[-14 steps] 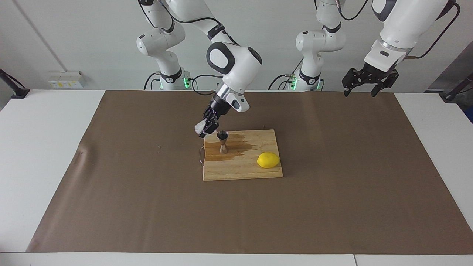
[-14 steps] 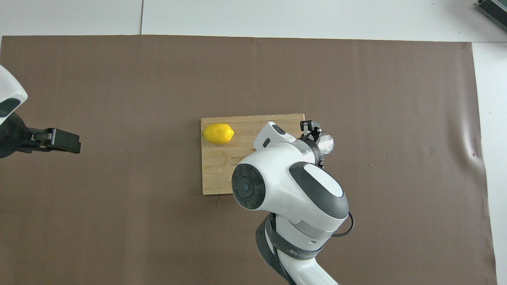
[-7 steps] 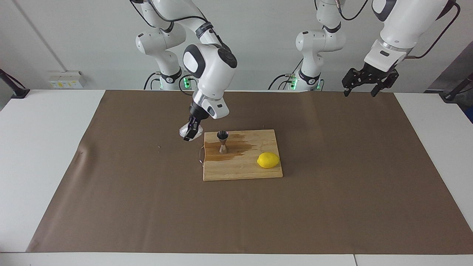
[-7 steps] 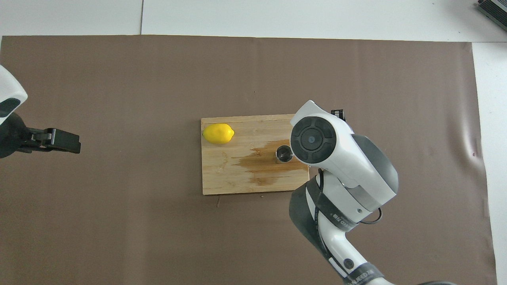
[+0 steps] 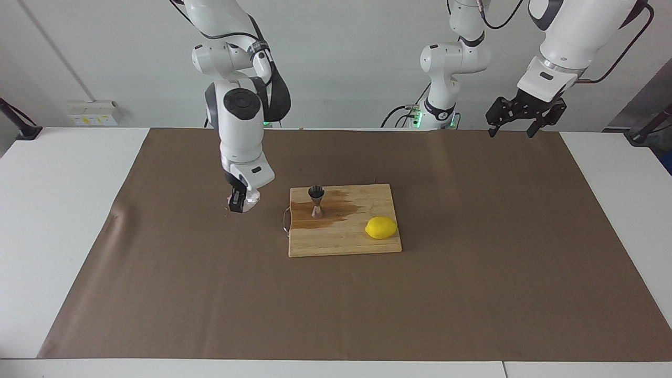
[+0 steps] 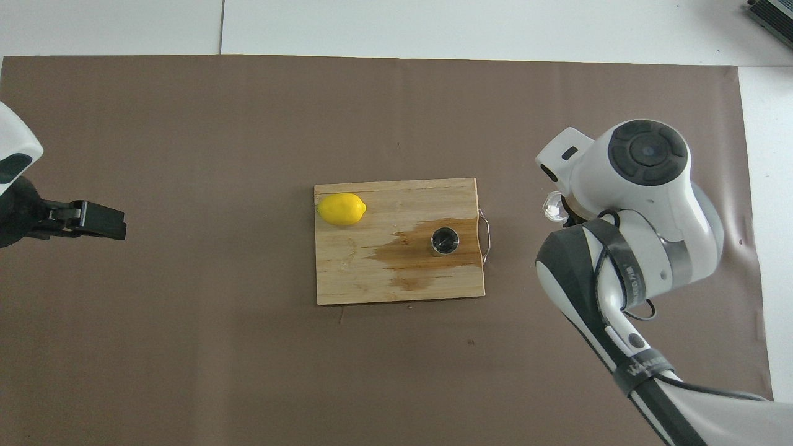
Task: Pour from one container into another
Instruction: 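Lower the white cup to its spot and open the right gripper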
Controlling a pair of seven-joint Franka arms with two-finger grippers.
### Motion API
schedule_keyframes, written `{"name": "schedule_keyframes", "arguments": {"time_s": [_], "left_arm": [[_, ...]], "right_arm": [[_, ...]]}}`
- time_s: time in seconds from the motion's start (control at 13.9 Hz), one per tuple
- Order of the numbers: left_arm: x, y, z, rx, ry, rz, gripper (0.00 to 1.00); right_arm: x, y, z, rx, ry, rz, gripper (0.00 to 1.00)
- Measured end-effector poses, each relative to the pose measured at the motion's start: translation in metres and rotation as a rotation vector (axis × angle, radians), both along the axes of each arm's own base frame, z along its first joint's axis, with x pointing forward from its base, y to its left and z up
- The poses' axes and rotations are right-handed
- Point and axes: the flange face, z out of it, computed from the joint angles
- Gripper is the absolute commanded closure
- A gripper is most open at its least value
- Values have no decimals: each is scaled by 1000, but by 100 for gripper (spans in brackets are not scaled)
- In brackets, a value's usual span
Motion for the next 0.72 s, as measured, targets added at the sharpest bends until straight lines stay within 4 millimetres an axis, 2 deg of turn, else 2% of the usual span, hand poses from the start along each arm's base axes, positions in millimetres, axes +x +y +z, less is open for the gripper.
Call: {"name": "schedule_keyframes", "arguments": {"time_s": [0.14, 0.29, 0.72], "left_arm": [[0, 0, 0, 0, 0, 0, 0], [0, 0, 0, 0, 0, 0, 0], [0, 0, 0, 0, 0, 0, 0]], "right_arm": [[3, -39, -17, 82, 4, 13, 100], [-3, -68, -39, 154, 29, 52, 100], [-25, -108, -88, 243, 62, 151, 100]]}}
